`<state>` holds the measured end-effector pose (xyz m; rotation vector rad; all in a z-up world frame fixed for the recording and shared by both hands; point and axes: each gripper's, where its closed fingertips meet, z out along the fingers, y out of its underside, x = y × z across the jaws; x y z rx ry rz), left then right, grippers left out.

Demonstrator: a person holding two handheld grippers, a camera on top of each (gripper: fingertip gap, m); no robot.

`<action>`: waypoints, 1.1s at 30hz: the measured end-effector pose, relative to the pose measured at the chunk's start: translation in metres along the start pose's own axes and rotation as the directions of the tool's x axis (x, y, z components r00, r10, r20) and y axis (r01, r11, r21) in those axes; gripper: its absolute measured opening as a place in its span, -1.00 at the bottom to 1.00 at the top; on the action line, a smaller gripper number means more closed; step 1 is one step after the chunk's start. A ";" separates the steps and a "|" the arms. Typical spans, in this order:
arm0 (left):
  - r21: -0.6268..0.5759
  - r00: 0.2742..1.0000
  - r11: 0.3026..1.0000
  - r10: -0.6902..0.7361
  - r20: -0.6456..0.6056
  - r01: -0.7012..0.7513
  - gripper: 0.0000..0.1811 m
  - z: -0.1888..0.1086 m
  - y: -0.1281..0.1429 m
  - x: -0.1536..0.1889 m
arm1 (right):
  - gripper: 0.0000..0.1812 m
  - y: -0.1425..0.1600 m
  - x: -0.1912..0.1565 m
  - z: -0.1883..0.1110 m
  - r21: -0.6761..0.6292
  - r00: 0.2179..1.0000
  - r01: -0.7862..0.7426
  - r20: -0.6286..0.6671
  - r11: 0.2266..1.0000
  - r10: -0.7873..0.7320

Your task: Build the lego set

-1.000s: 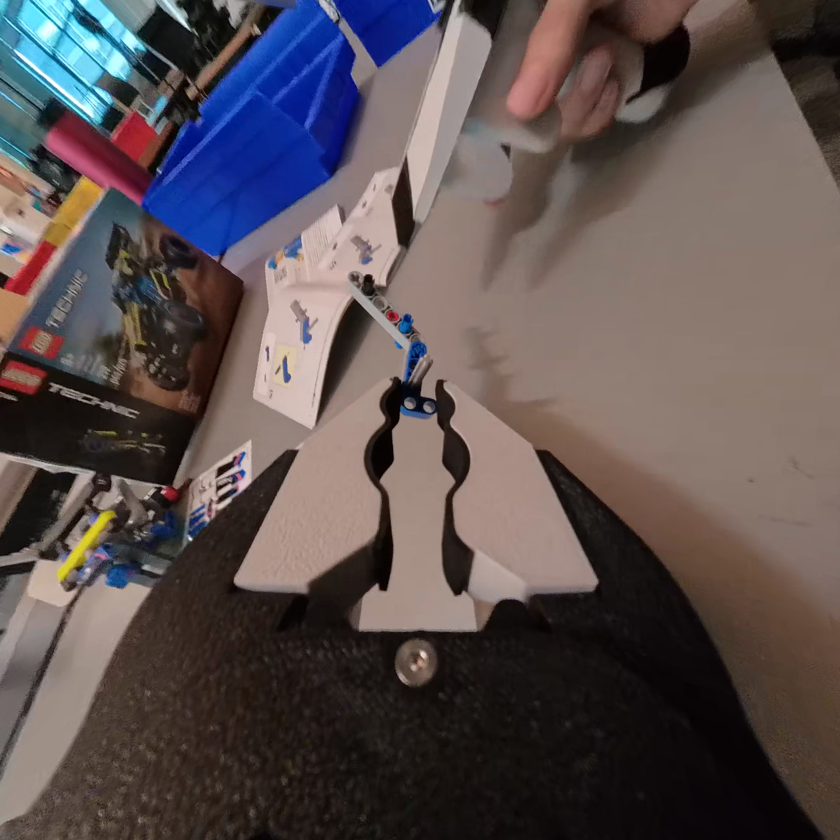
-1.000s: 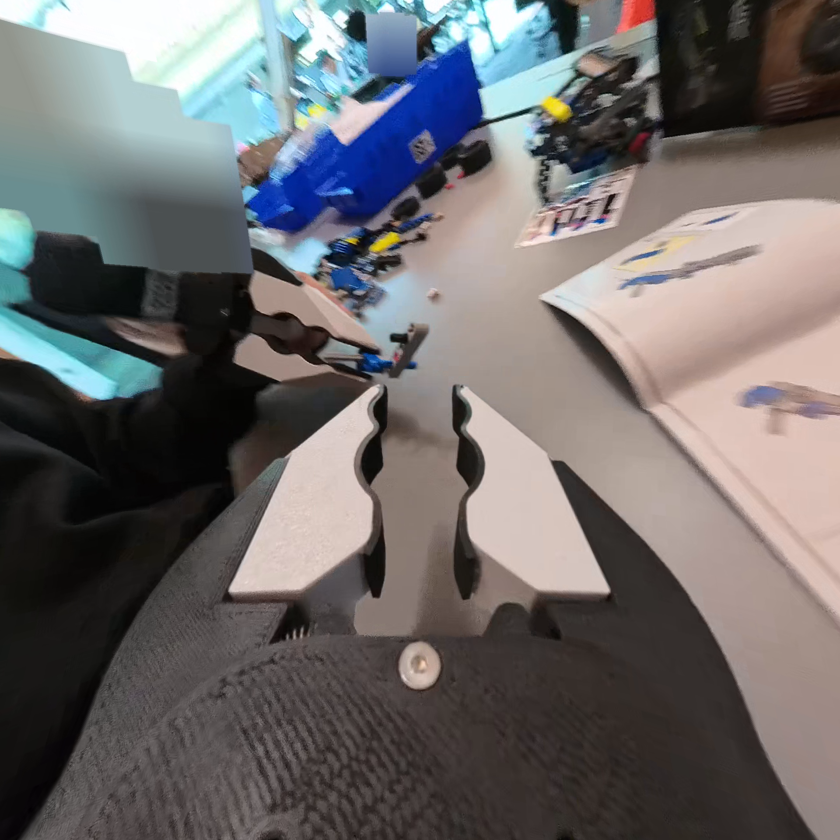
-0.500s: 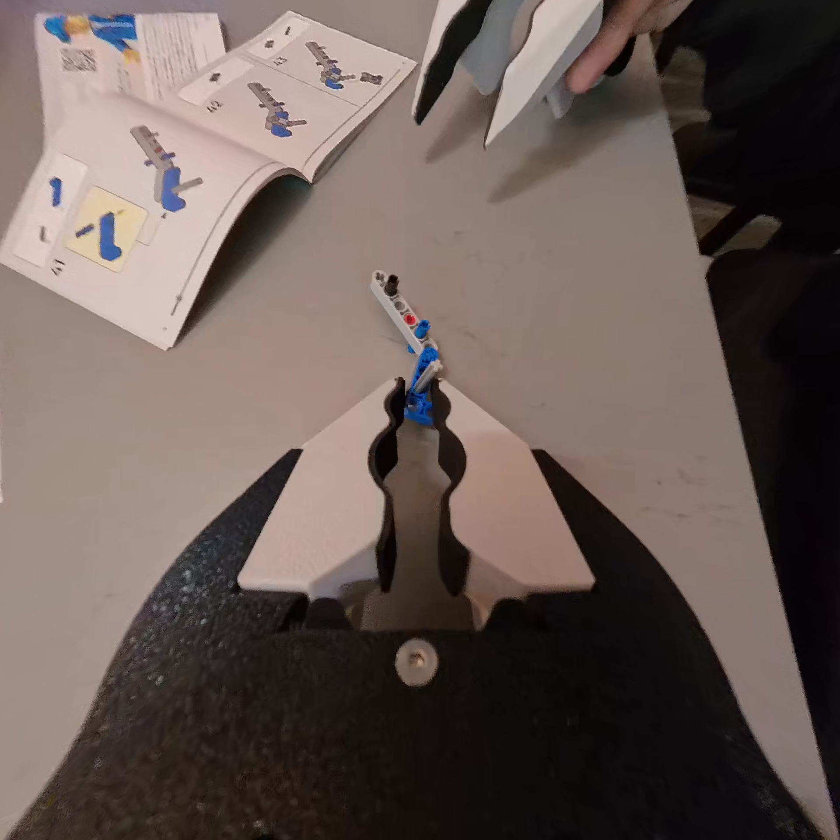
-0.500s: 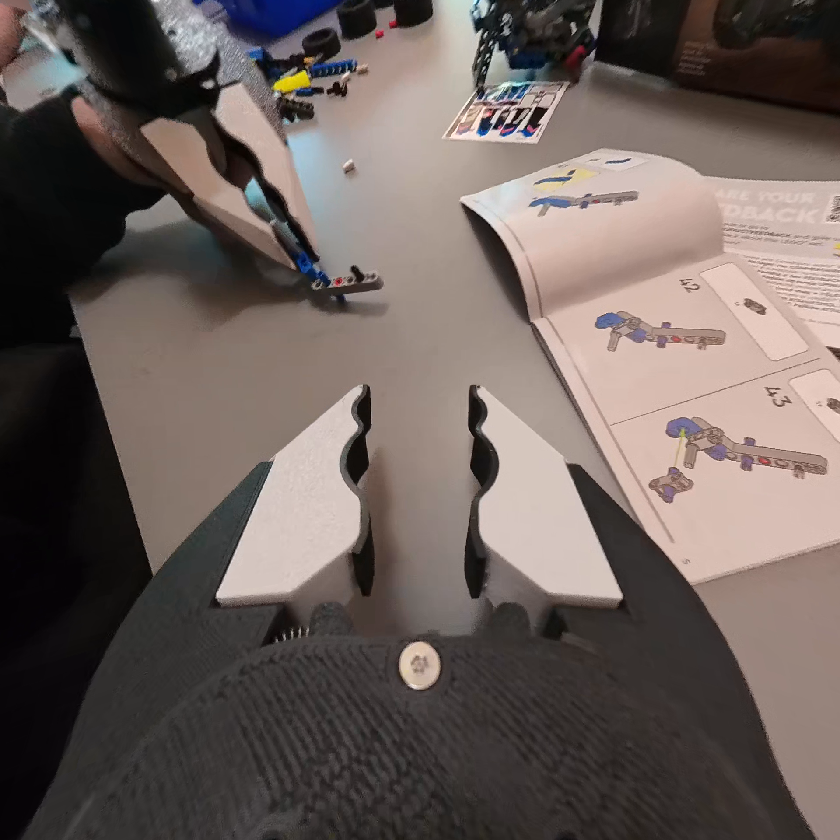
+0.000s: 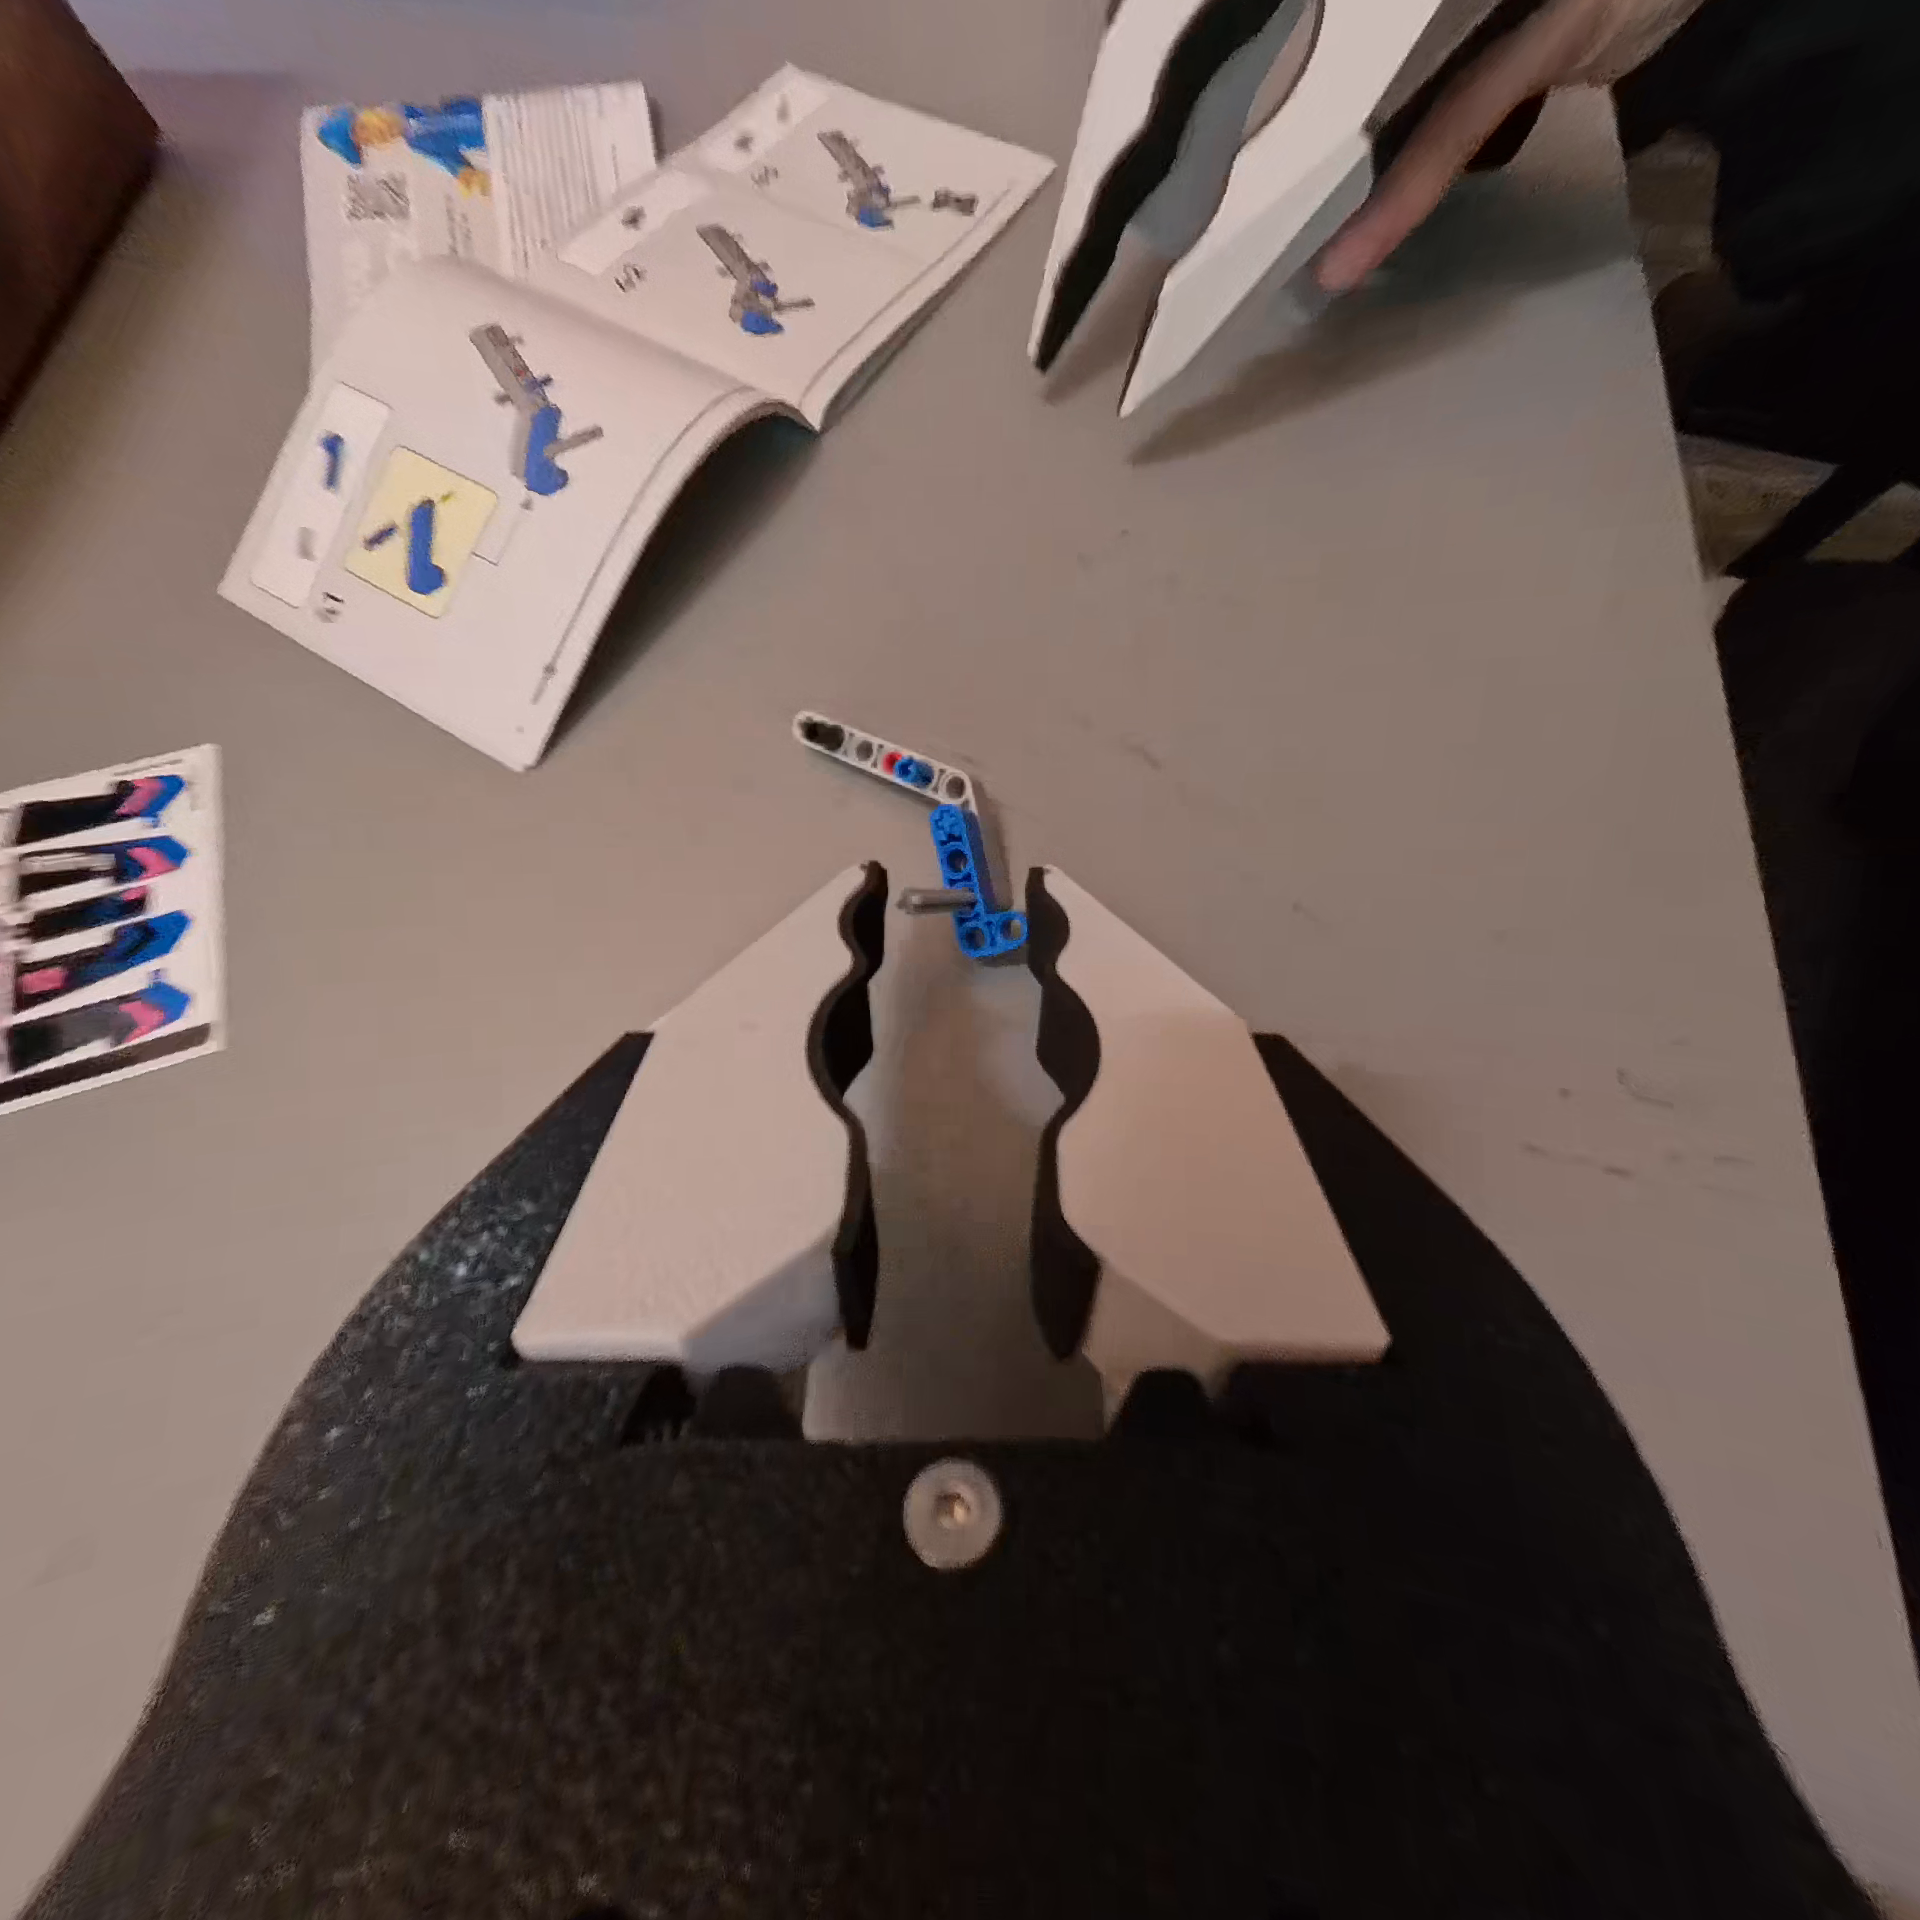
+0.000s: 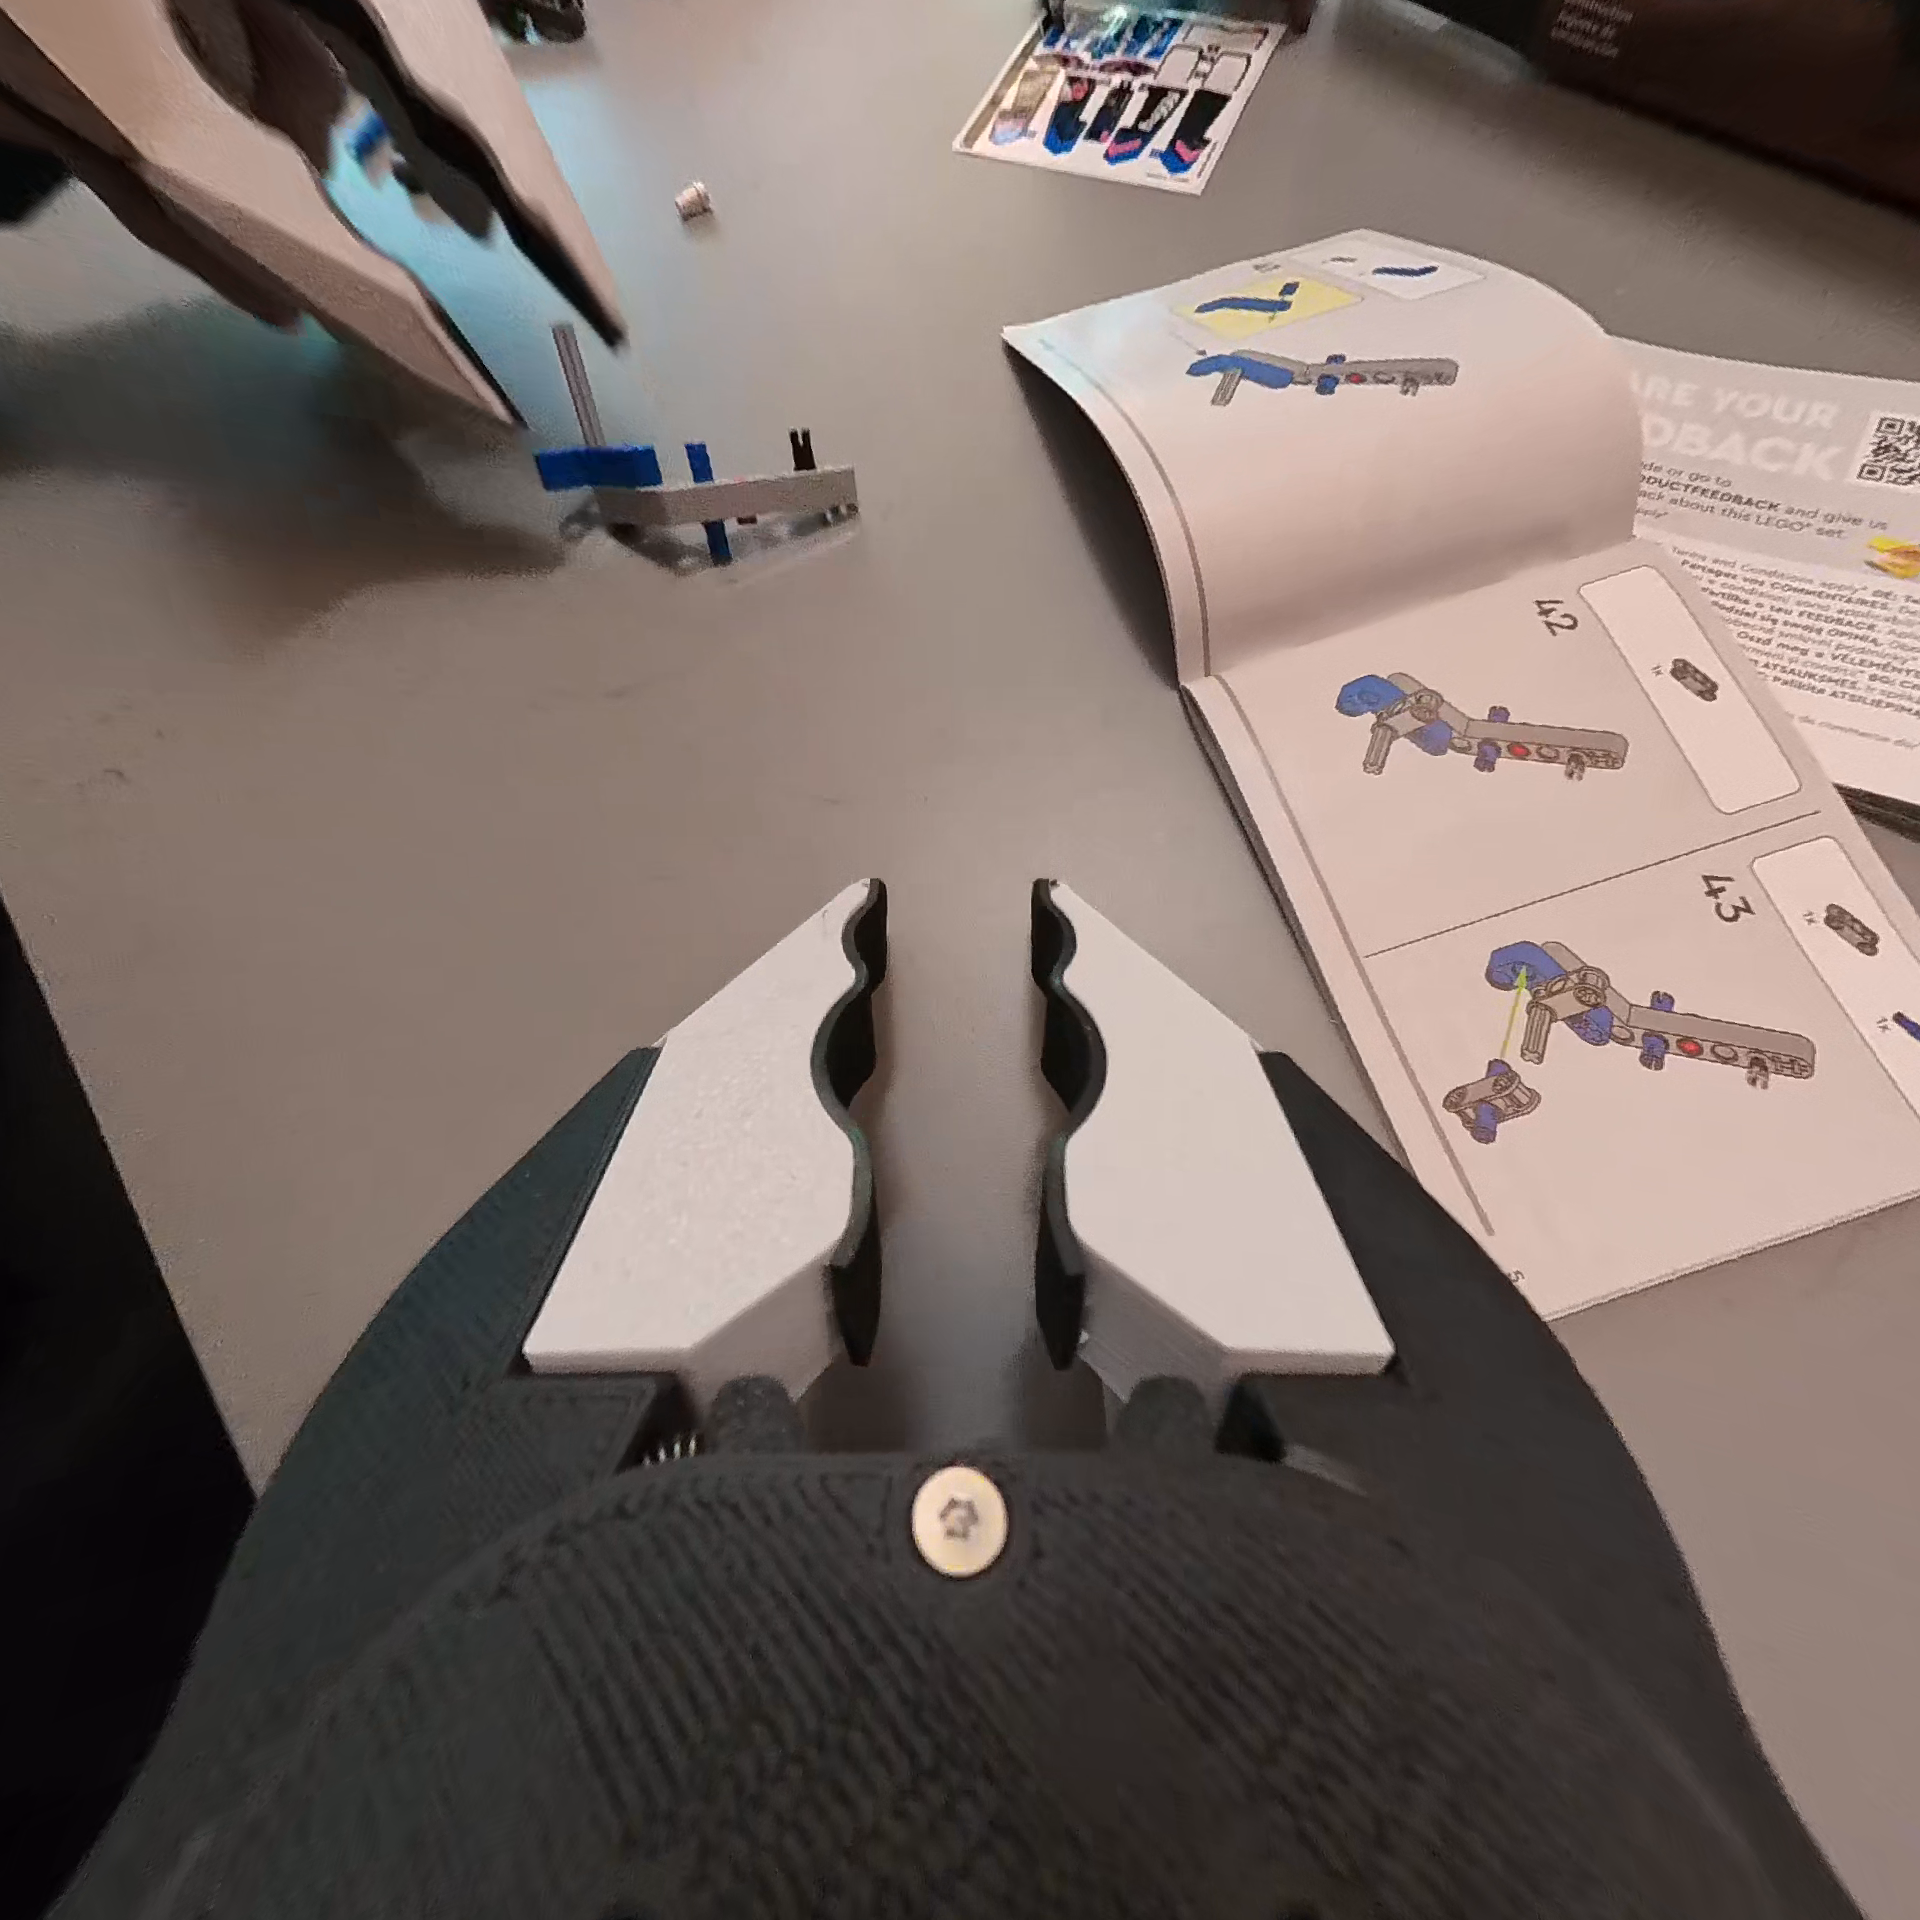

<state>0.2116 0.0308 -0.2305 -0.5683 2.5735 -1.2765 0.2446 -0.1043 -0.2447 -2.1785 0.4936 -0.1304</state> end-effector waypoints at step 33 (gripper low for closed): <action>-0.345 0.754 0.760 -0.277 0.595 0.551 -0.86 -0.203 0.177 -0.172 | -0.79 0.004 0.006 0.008 -0.057 0.996 0.059 -0.067 0.997 -0.063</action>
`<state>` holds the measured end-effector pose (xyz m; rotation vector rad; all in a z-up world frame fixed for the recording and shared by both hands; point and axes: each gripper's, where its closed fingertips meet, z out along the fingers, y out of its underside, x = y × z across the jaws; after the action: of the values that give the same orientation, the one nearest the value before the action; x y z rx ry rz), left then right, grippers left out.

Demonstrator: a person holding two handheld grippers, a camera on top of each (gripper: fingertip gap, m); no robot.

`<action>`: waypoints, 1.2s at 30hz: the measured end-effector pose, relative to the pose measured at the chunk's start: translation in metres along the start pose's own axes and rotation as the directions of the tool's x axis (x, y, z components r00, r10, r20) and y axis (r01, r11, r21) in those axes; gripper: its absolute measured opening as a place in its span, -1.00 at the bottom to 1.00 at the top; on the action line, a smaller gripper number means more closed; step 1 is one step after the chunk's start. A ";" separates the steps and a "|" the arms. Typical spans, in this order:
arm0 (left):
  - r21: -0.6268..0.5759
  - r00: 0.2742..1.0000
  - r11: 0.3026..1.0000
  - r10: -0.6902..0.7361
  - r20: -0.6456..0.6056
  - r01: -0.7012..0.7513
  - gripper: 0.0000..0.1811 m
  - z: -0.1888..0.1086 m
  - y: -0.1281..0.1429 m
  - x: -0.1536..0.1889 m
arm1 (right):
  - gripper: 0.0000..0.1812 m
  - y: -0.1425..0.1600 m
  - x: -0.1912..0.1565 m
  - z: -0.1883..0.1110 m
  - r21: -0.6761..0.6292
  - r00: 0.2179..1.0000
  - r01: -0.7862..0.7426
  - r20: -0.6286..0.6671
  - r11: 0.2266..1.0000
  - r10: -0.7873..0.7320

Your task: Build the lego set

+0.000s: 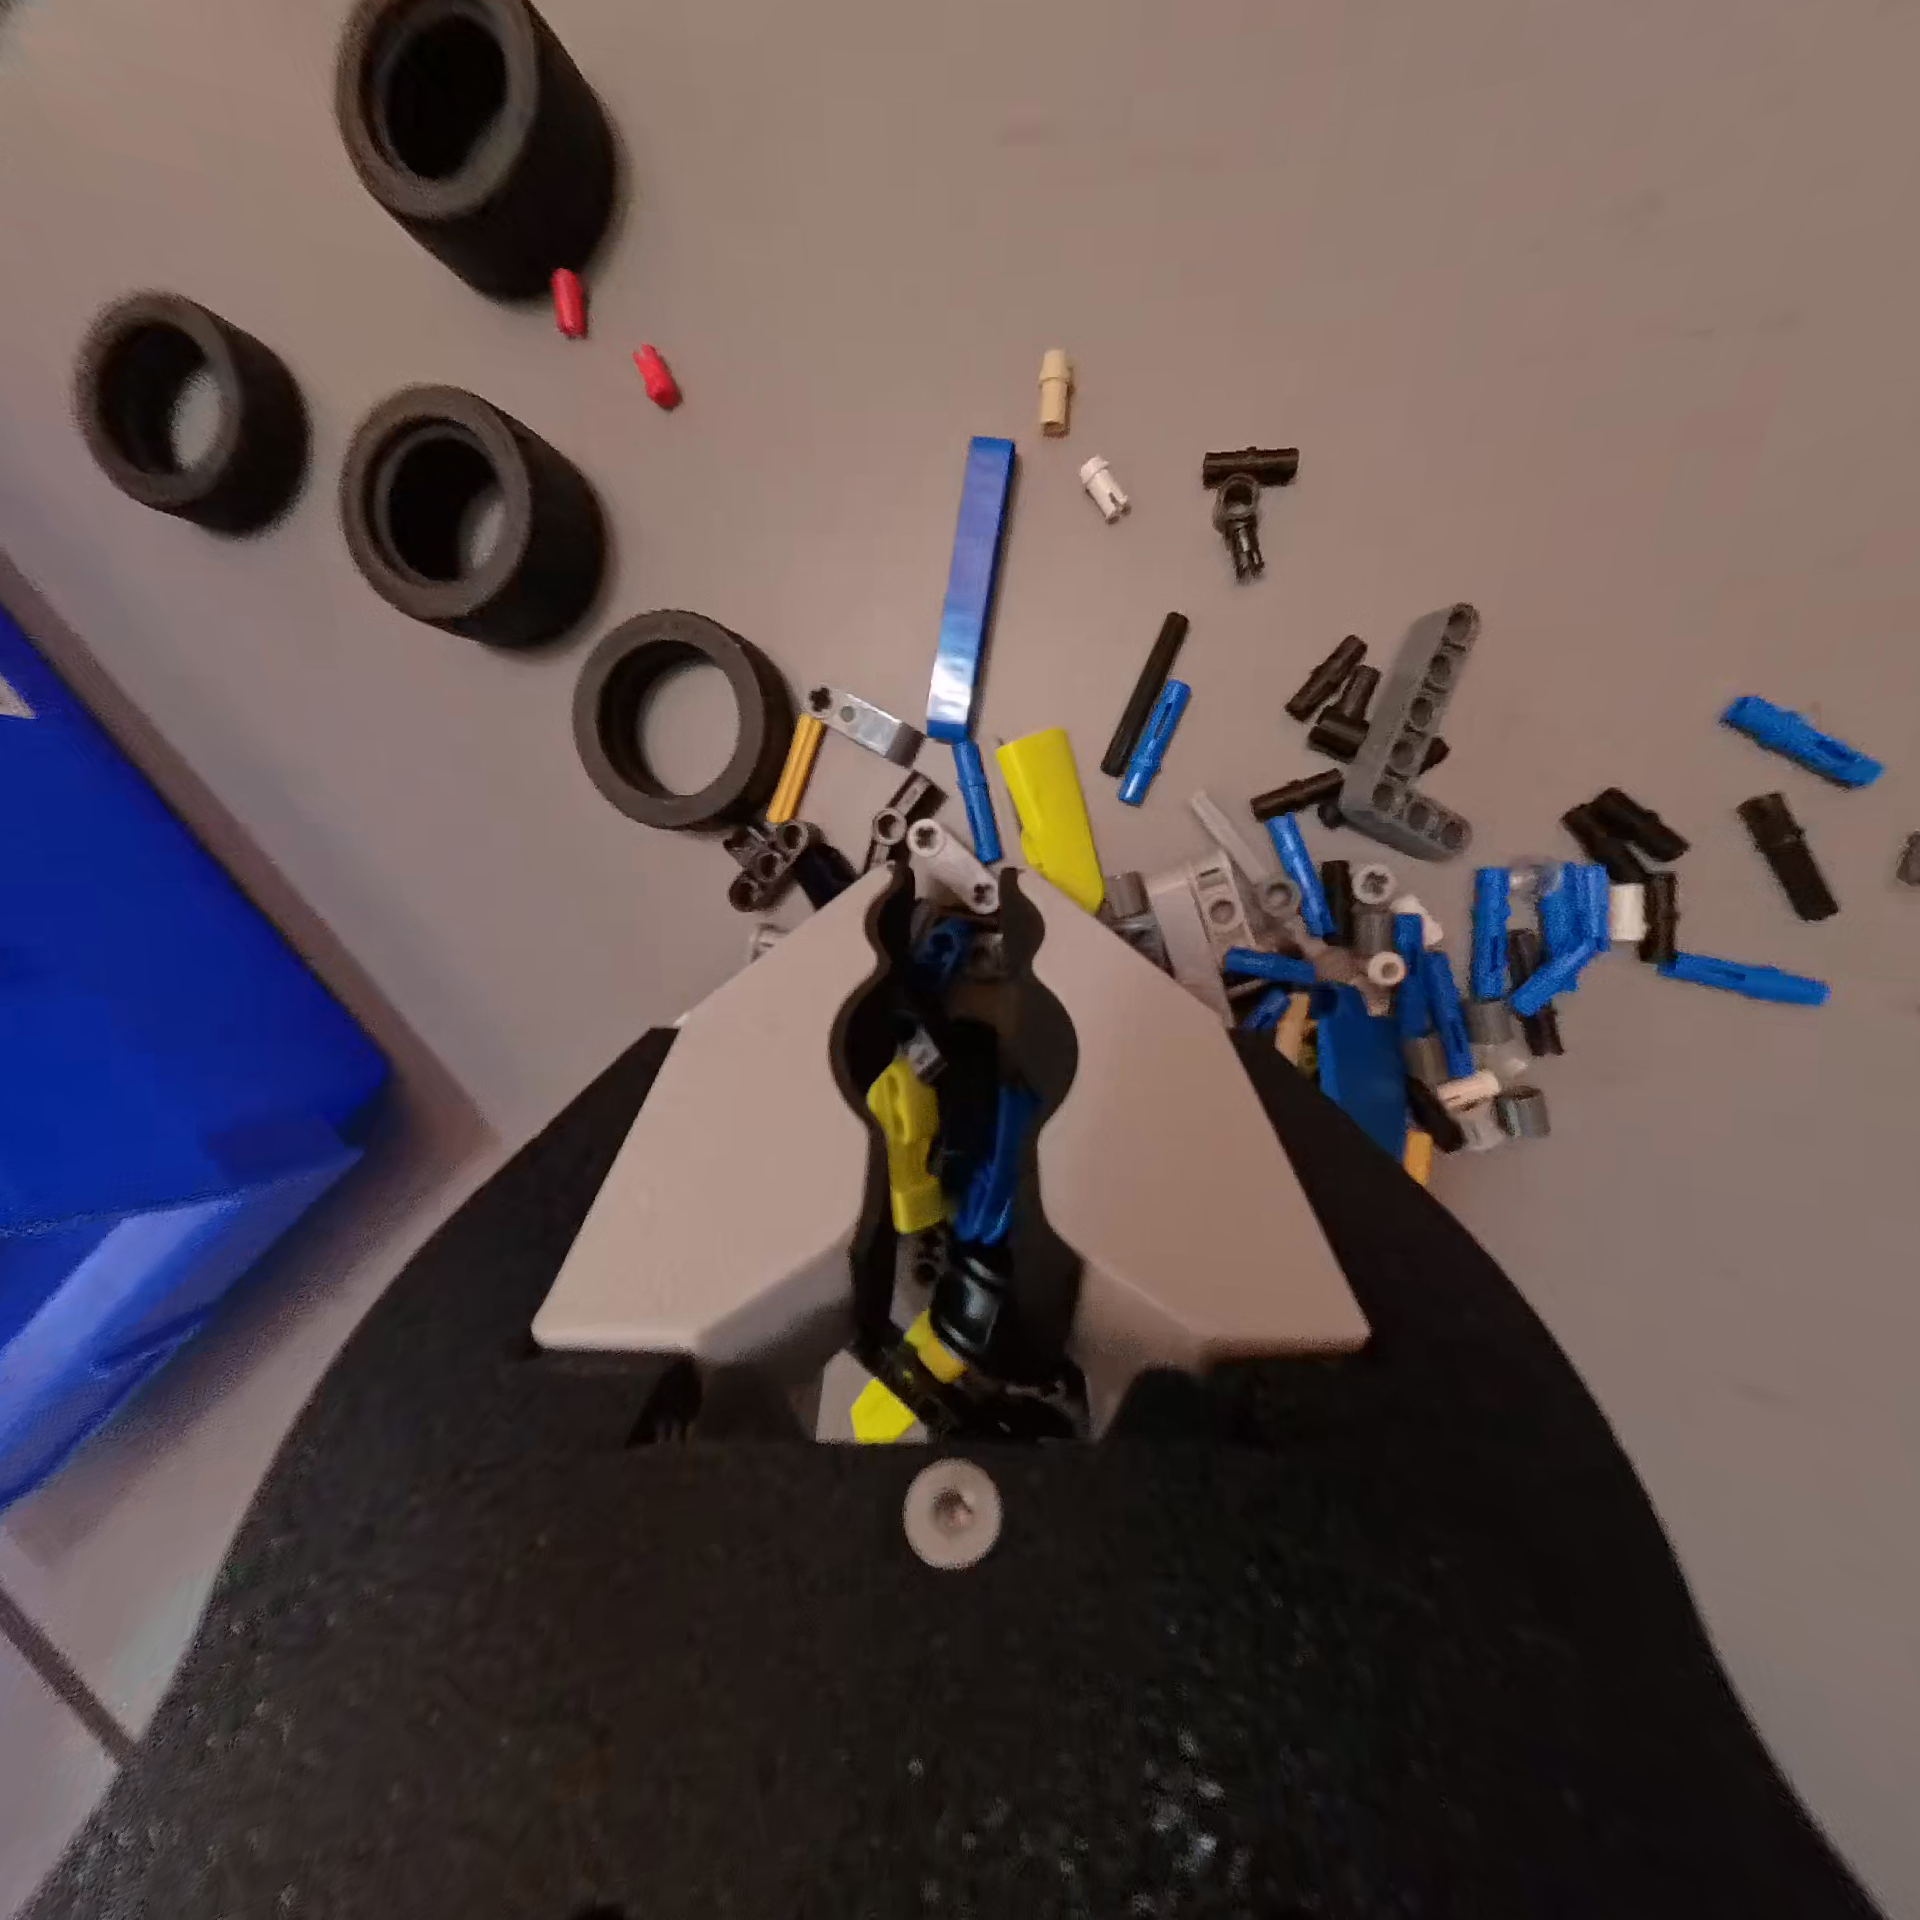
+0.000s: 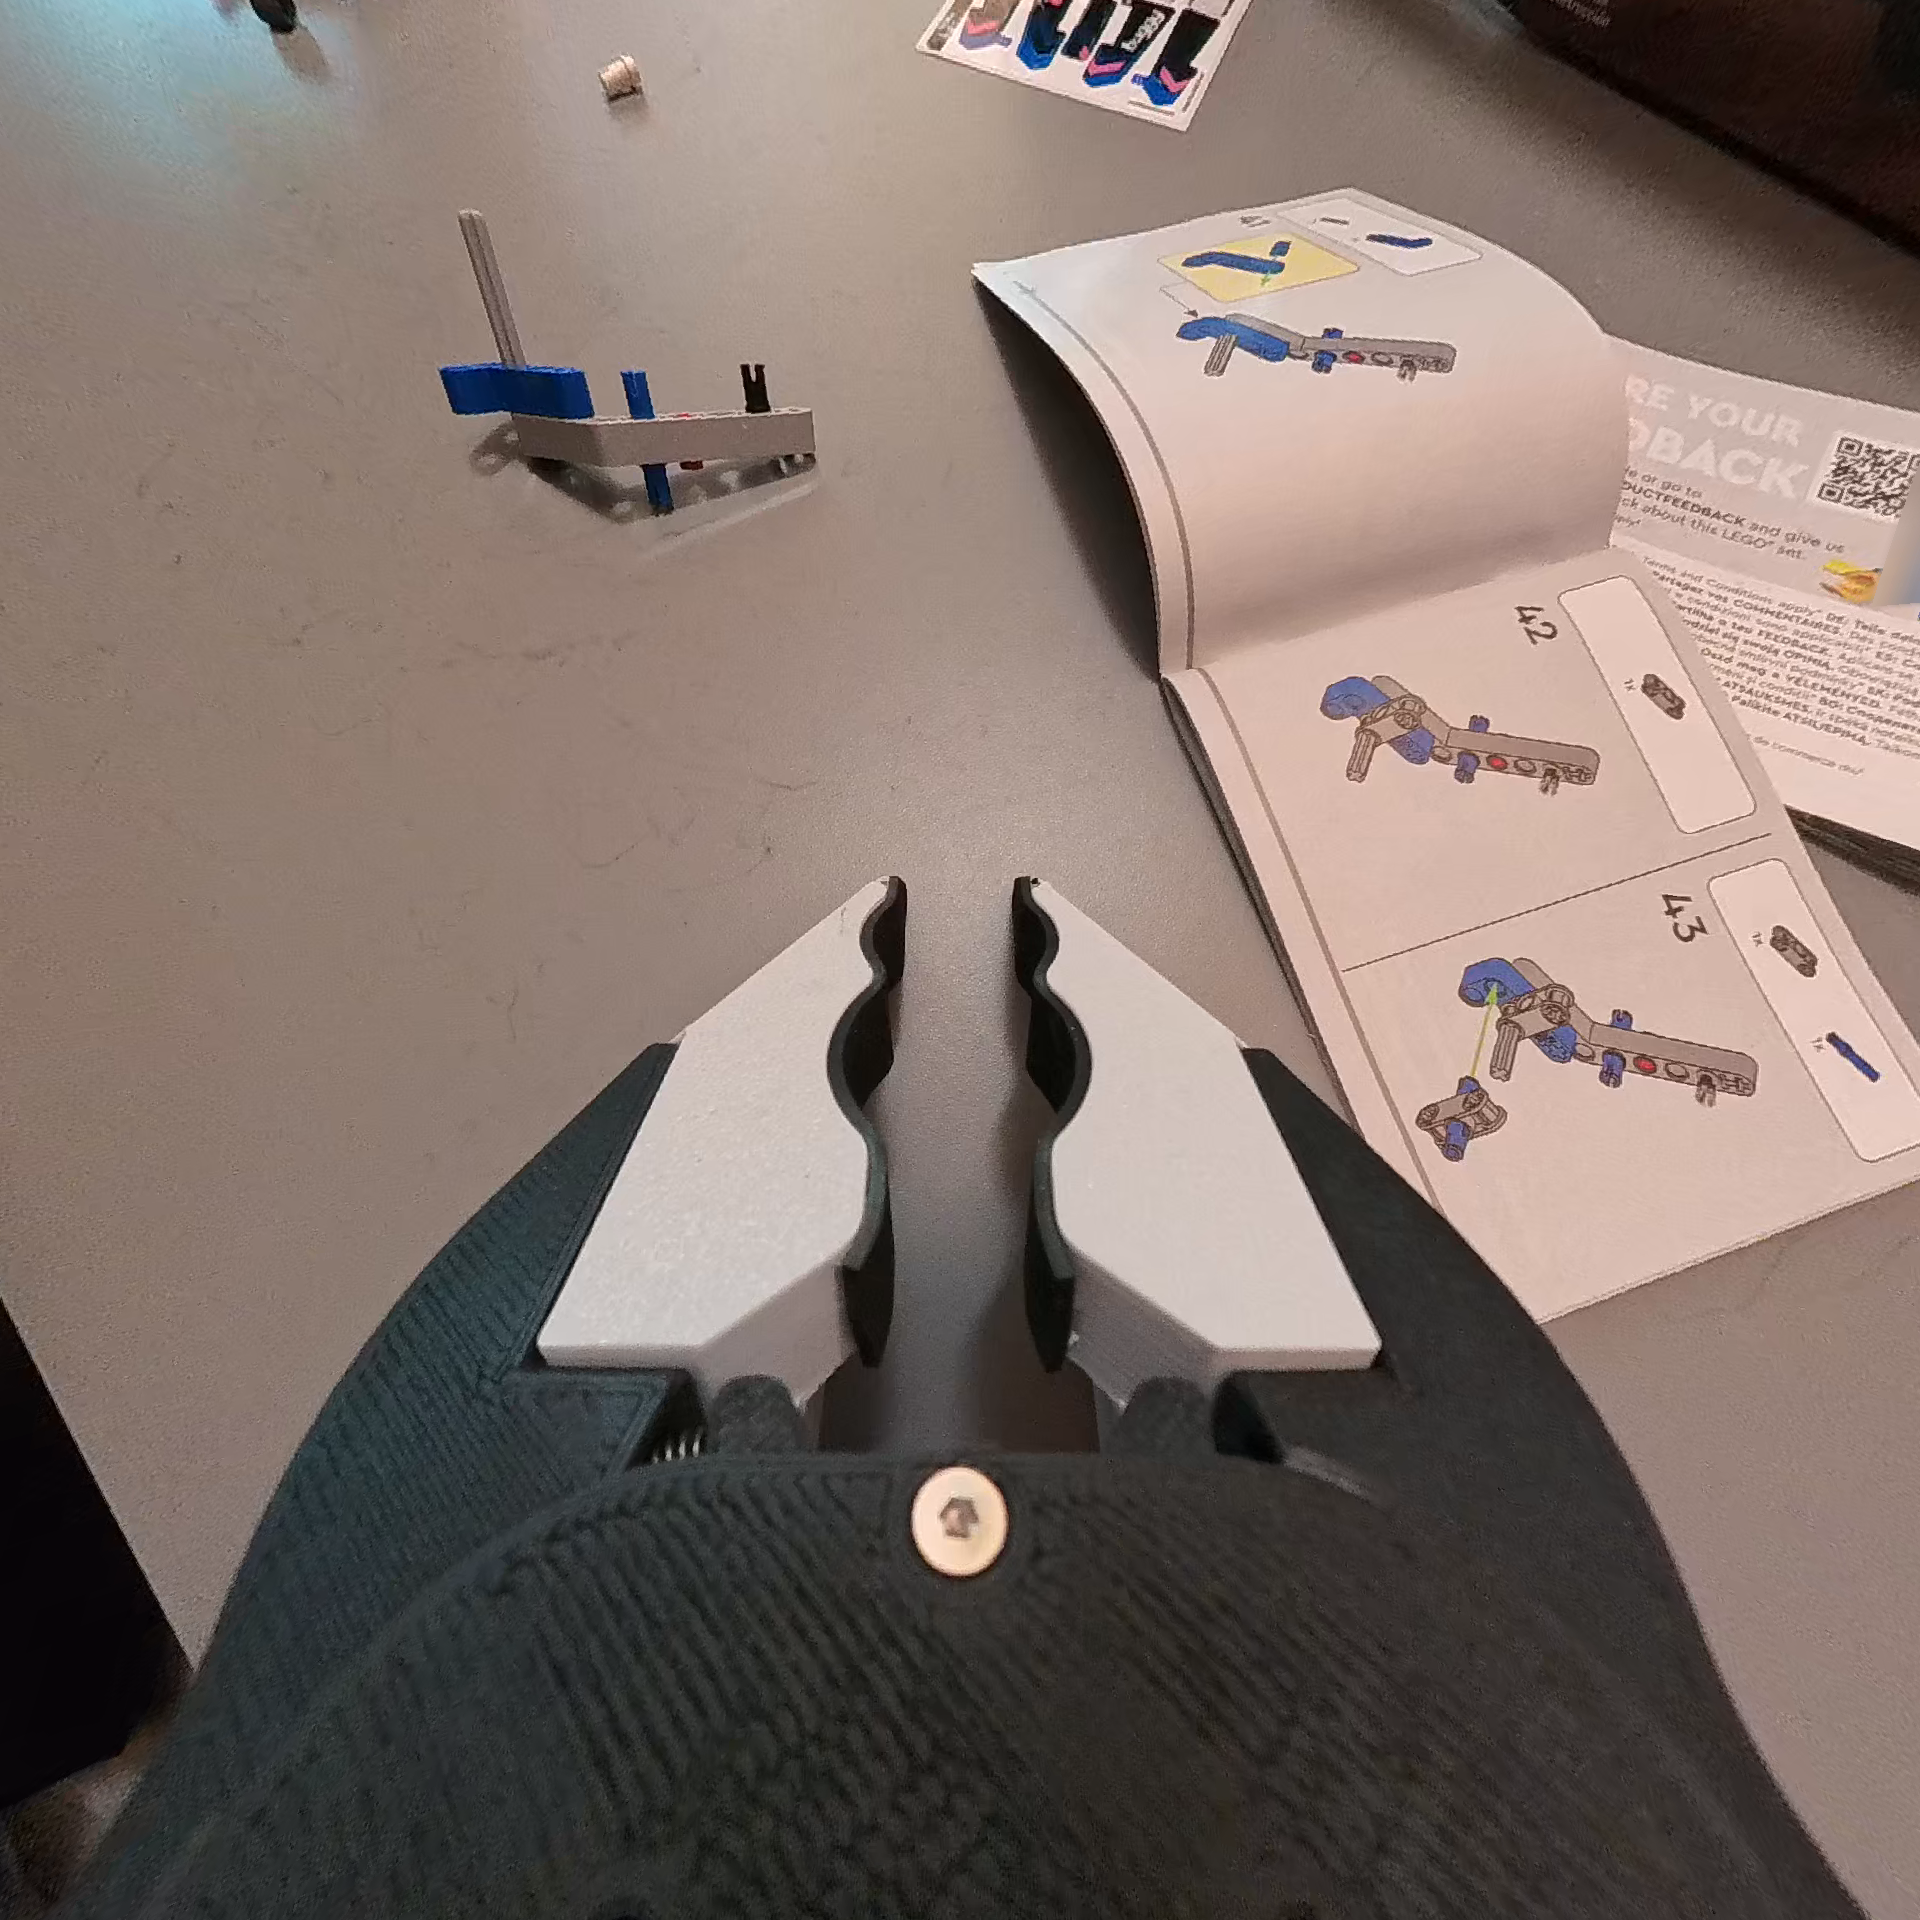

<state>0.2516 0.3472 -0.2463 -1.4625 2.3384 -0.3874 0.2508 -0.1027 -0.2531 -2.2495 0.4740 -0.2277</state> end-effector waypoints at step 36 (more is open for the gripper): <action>0.552 0.724 0.825 0.454 -0.520 -0.120 -0.95 -0.062 -0.130 0.291 | -0.65 -0.008 -0.022 -0.008 0.079 0.988 0.145 0.044 0.986 -0.149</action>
<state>0.2124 0.0311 -0.1814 -0.7380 2.6090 -1.4552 0.2301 -0.0940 -0.2419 -2.2124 0.2688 -0.2600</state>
